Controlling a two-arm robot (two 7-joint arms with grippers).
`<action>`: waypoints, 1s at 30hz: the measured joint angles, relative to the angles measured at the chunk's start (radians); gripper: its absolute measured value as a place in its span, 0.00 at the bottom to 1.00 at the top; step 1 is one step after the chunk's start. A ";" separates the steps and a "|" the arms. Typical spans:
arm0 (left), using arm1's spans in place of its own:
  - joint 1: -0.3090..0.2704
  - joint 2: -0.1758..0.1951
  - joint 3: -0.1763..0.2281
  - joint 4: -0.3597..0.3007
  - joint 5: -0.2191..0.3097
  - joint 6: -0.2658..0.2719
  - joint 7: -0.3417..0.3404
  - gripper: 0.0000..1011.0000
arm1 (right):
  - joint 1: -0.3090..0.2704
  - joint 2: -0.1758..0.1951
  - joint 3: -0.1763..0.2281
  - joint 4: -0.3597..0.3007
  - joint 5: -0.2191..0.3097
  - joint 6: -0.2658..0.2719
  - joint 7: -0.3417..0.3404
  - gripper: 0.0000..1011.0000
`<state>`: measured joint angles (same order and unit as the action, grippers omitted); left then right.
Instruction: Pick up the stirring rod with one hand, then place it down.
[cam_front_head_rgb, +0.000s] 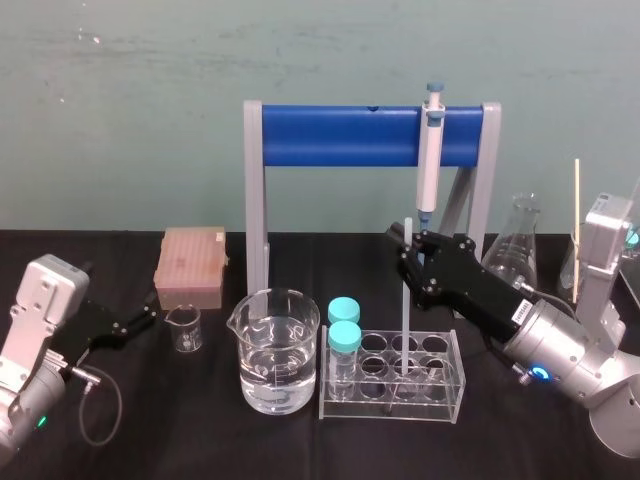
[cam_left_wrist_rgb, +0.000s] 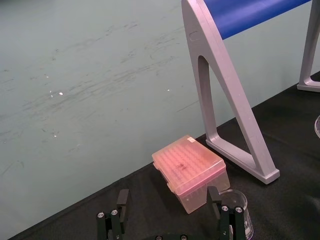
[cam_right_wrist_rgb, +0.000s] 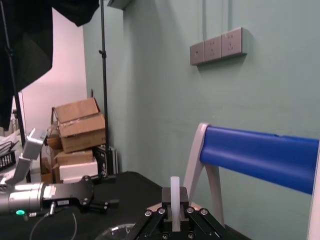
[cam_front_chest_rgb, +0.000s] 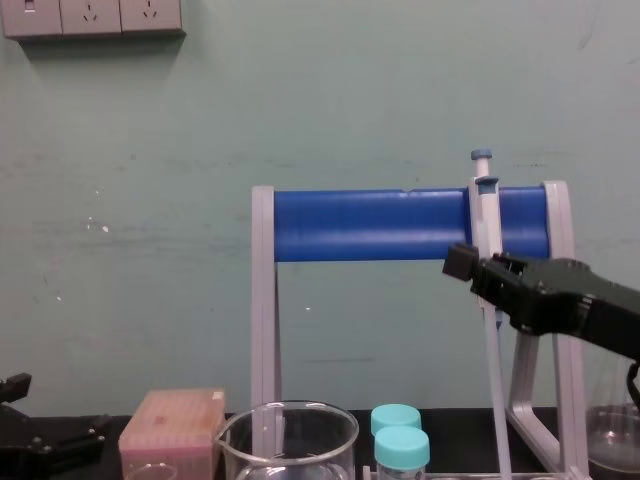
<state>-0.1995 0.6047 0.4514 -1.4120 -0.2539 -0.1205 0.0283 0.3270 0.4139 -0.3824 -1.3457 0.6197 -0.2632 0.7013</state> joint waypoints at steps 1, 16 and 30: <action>0.000 0.000 0.000 0.000 0.000 0.000 0.000 0.99 | 0.002 -0.001 -0.002 0.008 -0.003 0.000 0.000 0.07; 0.000 0.000 0.000 0.000 0.000 0.000 0.000 0.99 | 0.020 -0.024 -0.021 0.084 -0.023 0.008 0.004 0.07; 0.000 0.000 0.000 0.000 0.000 0.000 0.000 0.99 | 0.020 -0.022 -0.038 0.104 -0.044 0.034 0.002 0.07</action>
<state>-0.1995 0.6047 0.4514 -1.4120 -0.2539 -0.1205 0.0283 0.3469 0.3918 -0.4205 -1.2421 0.5758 -0.2291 0.7032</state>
